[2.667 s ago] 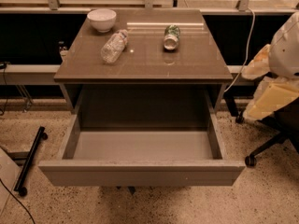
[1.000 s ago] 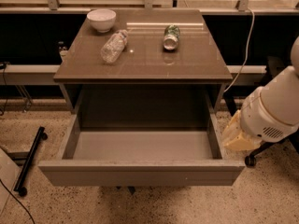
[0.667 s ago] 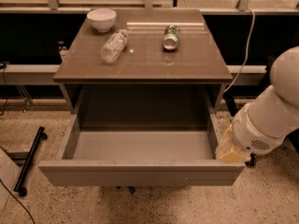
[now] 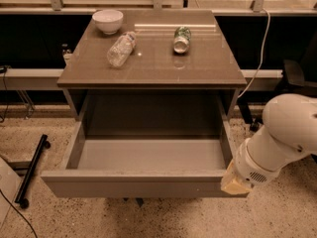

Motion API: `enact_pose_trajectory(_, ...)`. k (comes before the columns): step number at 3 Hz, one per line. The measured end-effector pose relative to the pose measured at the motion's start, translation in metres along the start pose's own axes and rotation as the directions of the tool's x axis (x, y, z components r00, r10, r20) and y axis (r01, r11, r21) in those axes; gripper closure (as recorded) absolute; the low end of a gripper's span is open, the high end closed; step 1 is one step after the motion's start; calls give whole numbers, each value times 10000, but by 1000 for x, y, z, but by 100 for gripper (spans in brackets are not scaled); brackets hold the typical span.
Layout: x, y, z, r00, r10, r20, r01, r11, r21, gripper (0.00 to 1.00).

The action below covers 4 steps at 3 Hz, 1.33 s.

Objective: Close top drawer

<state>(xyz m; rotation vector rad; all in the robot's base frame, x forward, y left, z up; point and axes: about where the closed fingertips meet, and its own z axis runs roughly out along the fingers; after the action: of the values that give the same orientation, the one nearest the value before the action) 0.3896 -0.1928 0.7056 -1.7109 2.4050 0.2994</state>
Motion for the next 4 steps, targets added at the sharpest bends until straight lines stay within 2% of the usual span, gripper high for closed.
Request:
enact_pose_trajectory(1, 14, -28, 35, 9990, 320, 313, -325, 9993, 174, 100)
enact_pose_trajectory(3, 15, -31, 37, 9970, 474, 606, -487, 9986, 198, 100)
enact_pose_trajectory(4, 1, -51, 50, 9911, 338, 1286, -427, 9969, 667, 100)
